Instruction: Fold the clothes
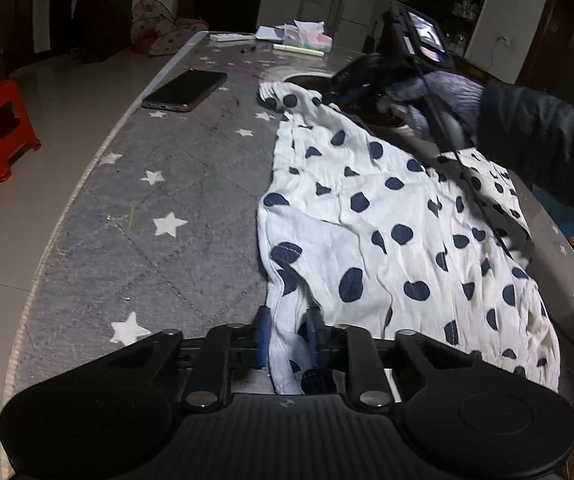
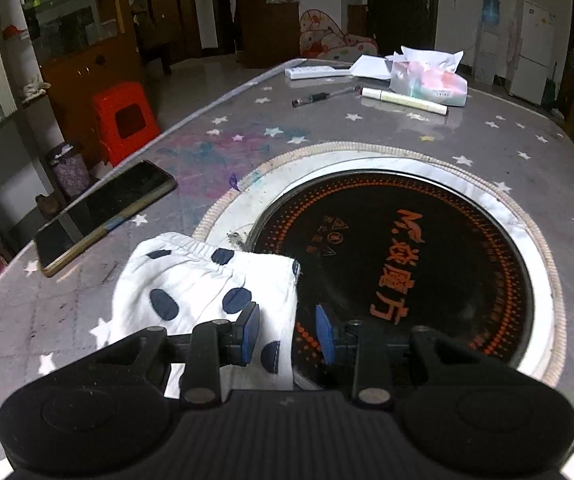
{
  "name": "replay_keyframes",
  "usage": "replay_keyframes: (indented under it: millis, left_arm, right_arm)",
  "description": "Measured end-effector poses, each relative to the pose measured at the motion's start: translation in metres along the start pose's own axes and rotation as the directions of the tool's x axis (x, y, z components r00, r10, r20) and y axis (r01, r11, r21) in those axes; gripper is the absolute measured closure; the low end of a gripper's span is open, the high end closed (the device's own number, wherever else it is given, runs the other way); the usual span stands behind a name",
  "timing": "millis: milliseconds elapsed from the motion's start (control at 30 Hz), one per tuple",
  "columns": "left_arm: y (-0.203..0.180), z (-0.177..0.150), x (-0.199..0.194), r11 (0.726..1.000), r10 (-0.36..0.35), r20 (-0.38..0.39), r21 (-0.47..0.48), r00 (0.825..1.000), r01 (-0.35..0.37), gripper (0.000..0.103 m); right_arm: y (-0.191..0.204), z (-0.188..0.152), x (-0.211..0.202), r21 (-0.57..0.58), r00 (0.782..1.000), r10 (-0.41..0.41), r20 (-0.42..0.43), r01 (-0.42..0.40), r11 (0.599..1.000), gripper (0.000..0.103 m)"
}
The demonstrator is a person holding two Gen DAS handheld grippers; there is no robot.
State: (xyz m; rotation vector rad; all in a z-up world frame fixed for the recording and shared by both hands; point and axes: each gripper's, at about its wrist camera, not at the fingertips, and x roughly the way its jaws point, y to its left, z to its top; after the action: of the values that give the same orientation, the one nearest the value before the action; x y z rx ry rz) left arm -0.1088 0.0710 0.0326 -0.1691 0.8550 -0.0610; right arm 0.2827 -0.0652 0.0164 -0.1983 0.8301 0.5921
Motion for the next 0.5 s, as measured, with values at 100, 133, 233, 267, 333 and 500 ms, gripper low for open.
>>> replay_keyframes:
  millis: [100, 133, 233, 267, 333, 500]
  left_arm:
    - [0.0006, 0.0003, 0.0014, 1.0, -0.007, -0.003, 0.004, 1.0, 0.007, 0.091]
    - [0.0009, 0.0005, 0.0017, 1.0, -0.009, -0.003, 0.005, 1.0, 0.009, 0.092]
    - [0.0012, 0.0002, 0.0022, 1.0, -0.011, -0.004, 0.012, 1.0, 0.011, 0.095]
    - [0.0014, 0.0002, 0.0022, 1.0, -0.011, -0.004, 0.013, 1.0, 0.011, 0.095]
    - [0.0018, 0.0002, 0.0016, 1.0, -0.005, -0.004, 0.017, 1.0, 0.005, 0.098]
    - [0.0038, -0.0018, -0.0021, 0.999, 0.023, -0.006, 0.022, 1.0, -0.023, 0.1]
  right_arm:
    - [0.0022, 0.0, 0.0067, -0.002, 1.0, -0.001, 0.002, 0.001, 1.0, 0.073]
    - [0.0029, -0.0001, 0.0087, -0.003, 1.0, -0.001, 0.004, 0.001, 1.0, 0.073]
    - [0.0047, 0.0016, 0.0108, -0.006, 1.0, -0.015, 0.012, 0.015, 1.0, 0.08]
    - [0.0054, 0.0018, 0.0105, -0.013, 0.999, -0.037, 0.021, 0.037, 0.999, 0.093]
    - [0.007, 0.0024, 0.01, -0.027, 0.996, -0.079, 0.041, 0.08, 0.996, 0.099]
    - [0.0096, 0.0036, 0.0086, -0.057, 0.98, -0.177, 0.087, 0.182, 0.982, 0.1]
